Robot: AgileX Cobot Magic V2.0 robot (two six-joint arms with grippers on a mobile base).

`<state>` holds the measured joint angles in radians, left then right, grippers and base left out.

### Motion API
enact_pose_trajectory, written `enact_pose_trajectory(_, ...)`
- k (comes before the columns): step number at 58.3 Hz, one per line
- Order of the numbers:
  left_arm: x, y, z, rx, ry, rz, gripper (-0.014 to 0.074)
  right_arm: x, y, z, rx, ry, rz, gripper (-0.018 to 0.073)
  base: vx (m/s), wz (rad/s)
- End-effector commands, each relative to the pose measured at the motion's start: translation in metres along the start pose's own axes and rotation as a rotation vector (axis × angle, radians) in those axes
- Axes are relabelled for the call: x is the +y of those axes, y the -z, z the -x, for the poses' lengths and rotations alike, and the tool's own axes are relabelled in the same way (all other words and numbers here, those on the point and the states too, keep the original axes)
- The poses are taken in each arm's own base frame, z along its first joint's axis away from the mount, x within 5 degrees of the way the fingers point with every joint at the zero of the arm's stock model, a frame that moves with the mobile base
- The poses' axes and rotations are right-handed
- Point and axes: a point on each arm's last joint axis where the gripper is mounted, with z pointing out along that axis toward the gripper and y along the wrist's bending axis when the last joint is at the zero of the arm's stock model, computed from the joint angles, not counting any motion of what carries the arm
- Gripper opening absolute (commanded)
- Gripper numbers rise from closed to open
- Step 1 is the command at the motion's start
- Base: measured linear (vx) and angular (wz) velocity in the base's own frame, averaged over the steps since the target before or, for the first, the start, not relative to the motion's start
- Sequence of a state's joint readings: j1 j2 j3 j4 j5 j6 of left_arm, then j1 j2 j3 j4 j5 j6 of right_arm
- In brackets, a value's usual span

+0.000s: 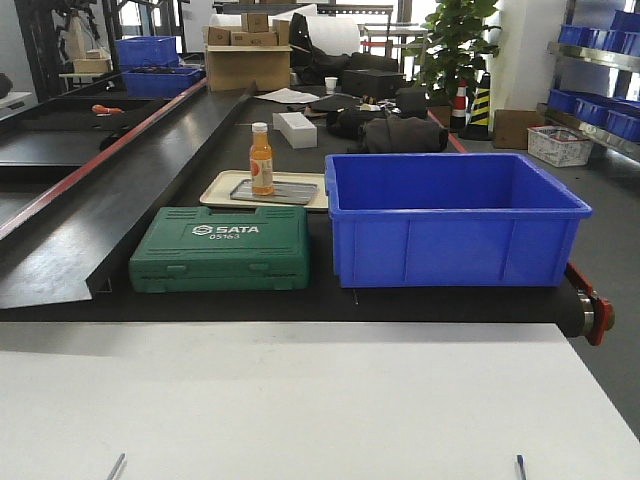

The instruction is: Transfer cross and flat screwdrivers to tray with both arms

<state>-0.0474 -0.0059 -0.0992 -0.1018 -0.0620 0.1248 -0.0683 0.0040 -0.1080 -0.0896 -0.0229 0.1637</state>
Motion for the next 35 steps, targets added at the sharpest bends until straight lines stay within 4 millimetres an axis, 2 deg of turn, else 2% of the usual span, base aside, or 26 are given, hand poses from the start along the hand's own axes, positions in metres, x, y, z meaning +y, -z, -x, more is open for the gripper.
enact_pose_trajectory(1,0.001,-0.004,0.056,-0.102,0.020,-0.004,0.0002,0.004,-0.006,0.064,-0.102,0.020,0.000,-0.0008,0.00,-0.01)
enact_pose_trajectory(7,0.001,-0.030,0.102,-0.030,0.018,-0.017,0.0002,0.008,-0.030,0.119,-0.086,0.089,-0.012,-0.0008,0.00,0.00)
enact_pose_trajectory(12,0.001,-0.058,0.125,0.003,0.018,-0.018,0.0002,0.010,-0.051,0.147,-0.095,0.096,0.001,-0.0008,0.00,0.00)
enact_pose_trajectory(16,0.001,-0.079,0.136,0.028,0.018,-0.019,0.0002,0.012,-0.068,0.158,-0.081,0.082,0.002,-0.0008,0.00,0.00)
enact_pose_trajectory(20,0.001,-0.096,0.137,0.070,0.019,-0.022,0.0002,0.012,-0.084,0.160,-0.049,0.038,0.003,-0.0008,0.00,0.00)
enact_pose_trajectory(24,0.000,-0.111,0.131,0.128,0.017,-0.024,0.0002,0.012,-0.097,0.154,-0.008,-0.036,0.004,-0.0008,0.00,0.00)
enact_pose_trajectory(28,-0.001,-0.126,0.116,0.218,0.017,-0.028,0.0004,0.011,-0.109,0.144,0.060,-0.064,-0.001,-0.0008,0.00,0.00)
enact_pose_trajectory(35,-0.002,-0.142,0.092,0.375,0.017,-0.039,0.0024,0.010,-0.124,0.122,0.219,-0.017,-0.013,0.0014,0.00,0.00)
